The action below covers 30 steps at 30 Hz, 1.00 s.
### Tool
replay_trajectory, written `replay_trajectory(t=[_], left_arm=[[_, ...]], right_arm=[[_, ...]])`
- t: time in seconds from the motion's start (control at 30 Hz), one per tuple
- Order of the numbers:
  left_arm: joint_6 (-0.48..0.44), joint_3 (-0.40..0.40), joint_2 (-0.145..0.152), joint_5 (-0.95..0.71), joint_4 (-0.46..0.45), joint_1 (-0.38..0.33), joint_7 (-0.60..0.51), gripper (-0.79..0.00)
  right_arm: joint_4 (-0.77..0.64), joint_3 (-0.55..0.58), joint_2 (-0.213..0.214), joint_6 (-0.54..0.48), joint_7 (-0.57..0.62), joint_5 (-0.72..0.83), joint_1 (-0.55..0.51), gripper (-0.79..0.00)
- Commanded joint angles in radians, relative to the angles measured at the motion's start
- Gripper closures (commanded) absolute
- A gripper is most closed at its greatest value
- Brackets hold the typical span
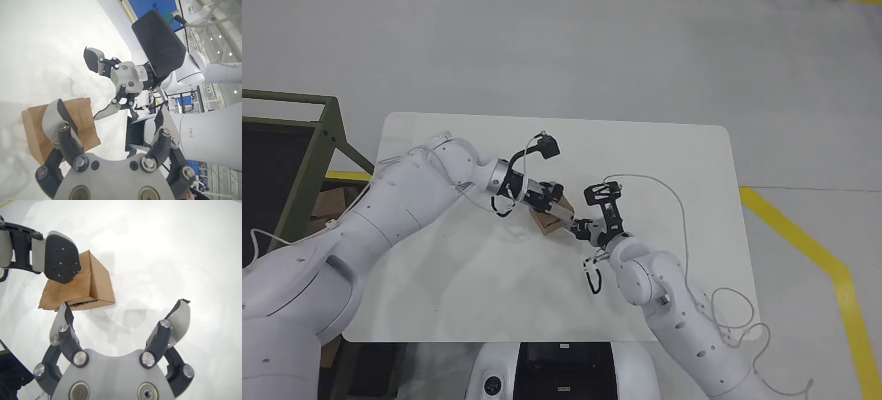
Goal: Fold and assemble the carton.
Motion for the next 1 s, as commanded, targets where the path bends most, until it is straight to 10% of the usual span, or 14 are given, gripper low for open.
replay_trajectory(t=[0.0,0.97], left_arm=[[-0.001,0.001,0.0,0.002,-0.002,0.0,0.001,-0.785],[0.007,0.012,-0.029,-0.001,0.037,-0.006,-0.007,-0.785]], right_arm=[[-0.001,0.003,0.0,-0.004,-0.002,0.0,-0.003,-0.785],[0.003,0.047,-0.01,-0.045,-0.032,0.087,-0.014,-0.785]])
